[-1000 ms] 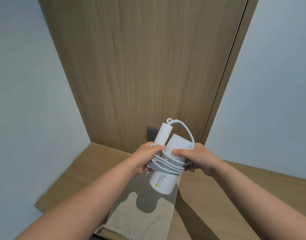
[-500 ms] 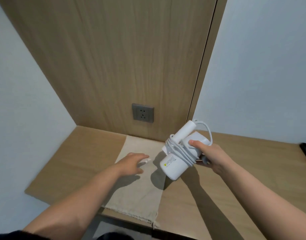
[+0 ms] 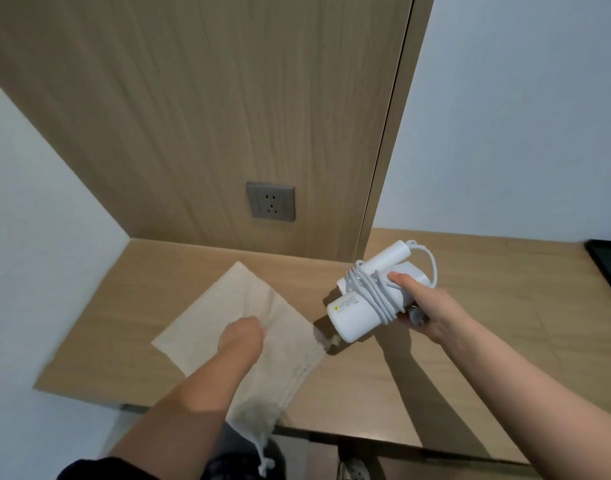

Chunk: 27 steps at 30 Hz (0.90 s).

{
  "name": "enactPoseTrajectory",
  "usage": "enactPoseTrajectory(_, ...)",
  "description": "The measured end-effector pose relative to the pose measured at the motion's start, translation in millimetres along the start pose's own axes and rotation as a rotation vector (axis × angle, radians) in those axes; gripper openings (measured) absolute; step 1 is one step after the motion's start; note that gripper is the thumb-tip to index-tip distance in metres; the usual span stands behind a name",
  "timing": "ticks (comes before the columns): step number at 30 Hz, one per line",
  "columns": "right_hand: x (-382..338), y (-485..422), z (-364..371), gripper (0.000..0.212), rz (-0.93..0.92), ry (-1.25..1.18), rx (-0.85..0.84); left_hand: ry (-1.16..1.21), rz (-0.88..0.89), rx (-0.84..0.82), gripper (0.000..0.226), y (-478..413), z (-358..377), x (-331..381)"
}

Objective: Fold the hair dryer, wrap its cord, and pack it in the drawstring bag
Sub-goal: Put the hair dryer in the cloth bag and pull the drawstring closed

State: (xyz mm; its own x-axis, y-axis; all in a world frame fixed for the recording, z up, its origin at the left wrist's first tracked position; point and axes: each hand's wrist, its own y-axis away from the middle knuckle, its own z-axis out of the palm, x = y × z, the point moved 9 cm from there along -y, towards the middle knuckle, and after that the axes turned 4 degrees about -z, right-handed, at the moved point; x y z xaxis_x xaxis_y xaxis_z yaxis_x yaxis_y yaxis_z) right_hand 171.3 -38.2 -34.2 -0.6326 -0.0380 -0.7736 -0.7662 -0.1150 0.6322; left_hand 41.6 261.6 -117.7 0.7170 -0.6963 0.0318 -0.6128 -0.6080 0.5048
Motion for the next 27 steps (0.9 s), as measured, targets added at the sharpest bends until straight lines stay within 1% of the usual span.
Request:
enactPoseTrajectory(1,1,1,2,0.035,-0.002,-0.020,0.006,0.120,-0.060,-0.010,0.024,-5,0,-11)
enactPoseTrajectory(3,4,1,3,0.042,0.011,-0.062,0.026,0.319,-0.160,-0.006,0.031,-14,-1,-31)
enactPoseTrajectory(4,6,2,2,0.045,0.017,-0.086,0.037,0.386,-0.174,0.013,0.033,-19,-5,-36)
enactPoseTrajectory(5,6,2,1,0.046,0.014,-0.109,0.048,0.424,-0.166,0.060,0.031,-22,-12,-38)
enactPoseTrajectory(7,4,2,-4,0.046,-0.010,-0.128,0.067,0.468,-0.132,0.213,0.023,-19,-32,-33)
enactPoseTrajectory(8,2,1,-7,0.046,-0.025,-0.136,0.074,0.475,-0.099,0.278,0.022,-14,-41,-26)
enactPoseTrajectory(10,0,-1,-12,0.047,-0.048,-0.155,0.084,0.400,0.019,0.332,0.021,-5,-52,1)
enactPoseTrajectory(12,0,-2,-15,0.050,-0.055,-0.166,0.092,0.309,0.140,0.305,0.021,1,-49,36)
enactPoseTrajectory(14,2,-5,-16,0.053,-0.049,-0.173,0.094,0.219,0.233,0.200,0.030,3,-32,67)
enactPoseTrajectory(16,4,-7,-18,0.053,-0.042,-0.173,0.097,0.058,0.288,0.045,0.054,4,-2,86)
enactPoseTrajectory(17,5,-7,-19,0.053,-0.041,-0.170,0.098,-0.029,0.316,0.001,0.065,7,11,91)
enactPoseTrajectory(18,5,-8,-20,0.053,-0.044,-0.165,0.097,-0.089,0.355,-0.015,0.069,9,20,94)
enactPoseTrajectory(21,8,-8,-24,0.052,-0.058,-0.156,0.092,-0.149,0.515,-0.015,0.068,15,22,91)
enactPoseTrajectory(23,10,-7,-25,0.050,-0.066,-0.160,0.090,-0.143,0.606,-0.042,0.070,15,17,83)
enactPoseTrajectory(24,12,-7,-25,0.050,-0.067,-0.164,0.088,-0.107,0.623,-0.060,0.067,13,14,78)
enactPoseTrajectory(25,14,-6,-24,0.050,-0.067,-0.168,0.084,-0.043,0.616,-0.068,0.058,10,11,73)
enactPoseTrajectory(27,17,-4,-21,0.046,-0.070,-0.187,0.076,0.115,0.523,-0.032,0.037,6,5,66)
